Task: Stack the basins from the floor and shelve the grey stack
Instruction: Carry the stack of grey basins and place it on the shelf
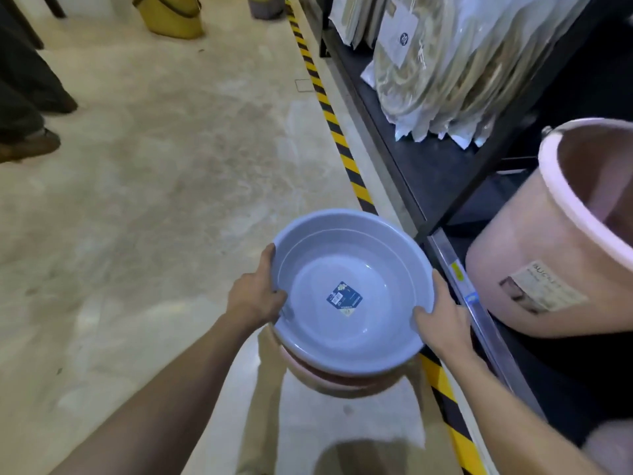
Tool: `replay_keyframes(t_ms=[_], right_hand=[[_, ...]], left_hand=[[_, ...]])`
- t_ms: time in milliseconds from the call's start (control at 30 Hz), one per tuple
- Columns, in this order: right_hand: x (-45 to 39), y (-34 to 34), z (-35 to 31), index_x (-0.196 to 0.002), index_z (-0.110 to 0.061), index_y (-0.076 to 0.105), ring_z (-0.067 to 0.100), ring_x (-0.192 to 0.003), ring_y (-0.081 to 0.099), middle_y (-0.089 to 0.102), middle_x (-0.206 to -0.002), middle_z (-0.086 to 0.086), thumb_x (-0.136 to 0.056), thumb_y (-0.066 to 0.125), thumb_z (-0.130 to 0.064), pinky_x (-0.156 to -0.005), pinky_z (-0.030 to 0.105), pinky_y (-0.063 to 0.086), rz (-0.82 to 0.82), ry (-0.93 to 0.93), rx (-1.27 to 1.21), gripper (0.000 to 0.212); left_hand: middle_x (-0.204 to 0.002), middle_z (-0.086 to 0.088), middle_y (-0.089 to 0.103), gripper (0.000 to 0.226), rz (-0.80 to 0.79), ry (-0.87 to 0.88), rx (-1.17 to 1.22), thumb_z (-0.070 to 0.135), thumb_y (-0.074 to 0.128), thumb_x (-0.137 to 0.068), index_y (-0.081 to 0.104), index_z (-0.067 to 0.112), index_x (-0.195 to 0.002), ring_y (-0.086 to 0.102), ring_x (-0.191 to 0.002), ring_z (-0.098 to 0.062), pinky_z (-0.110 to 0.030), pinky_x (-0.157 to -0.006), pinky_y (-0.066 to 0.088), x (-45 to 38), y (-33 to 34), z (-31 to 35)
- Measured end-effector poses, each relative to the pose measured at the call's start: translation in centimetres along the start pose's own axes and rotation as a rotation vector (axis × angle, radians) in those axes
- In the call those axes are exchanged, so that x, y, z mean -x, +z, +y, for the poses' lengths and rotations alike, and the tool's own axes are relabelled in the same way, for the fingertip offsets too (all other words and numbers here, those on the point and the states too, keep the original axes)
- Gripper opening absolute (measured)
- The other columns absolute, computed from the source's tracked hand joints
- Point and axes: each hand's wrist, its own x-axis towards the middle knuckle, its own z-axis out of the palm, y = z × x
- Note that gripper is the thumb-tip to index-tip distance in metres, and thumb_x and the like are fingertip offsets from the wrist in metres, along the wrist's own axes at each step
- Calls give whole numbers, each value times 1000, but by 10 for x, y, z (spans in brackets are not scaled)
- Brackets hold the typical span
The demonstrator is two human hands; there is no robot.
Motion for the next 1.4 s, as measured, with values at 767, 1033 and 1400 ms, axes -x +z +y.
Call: replay_keyframes(t_ms=[767, 1033, 1400], right_hand=[[-4, 44, 37, -149, -35, 16, 30, -74, 57, 59, -85, 7, -84, 58, -28, -65, 36, 48, 57, 8, 295, 77], [9, 50, 55, -143, -60, 10, 31, -95, 59, 62, -110, 4, -83, 62, -36, -80, 44, 51, -14, -1, -69, 82], [22, 58, 60, -138, -72, 16, 19, -107, 57, 54, -117, -23, -73, 69, -32, -84, 50, 56, -78, -1, -405, 93]], left_hand=[[-67, -2, 51, 95, 22, 27, -109, 23, 58, -83, -1, 32, -157, 46, -55, -19, -35, -60, 41, -18, 54, -31], [-113, -15, 66, 101, -40, 62, 179, 38, 62, -88, -13, 43, -155, 63, -88, -35, -42, -81, 54, 0, 65, -43], [-129, -5, 57, 104, -51, -11, 513, 33, 72, -87, -7, 56, -152, 62, -106, -36, -52, -93, 55, 16, 75, -52]])
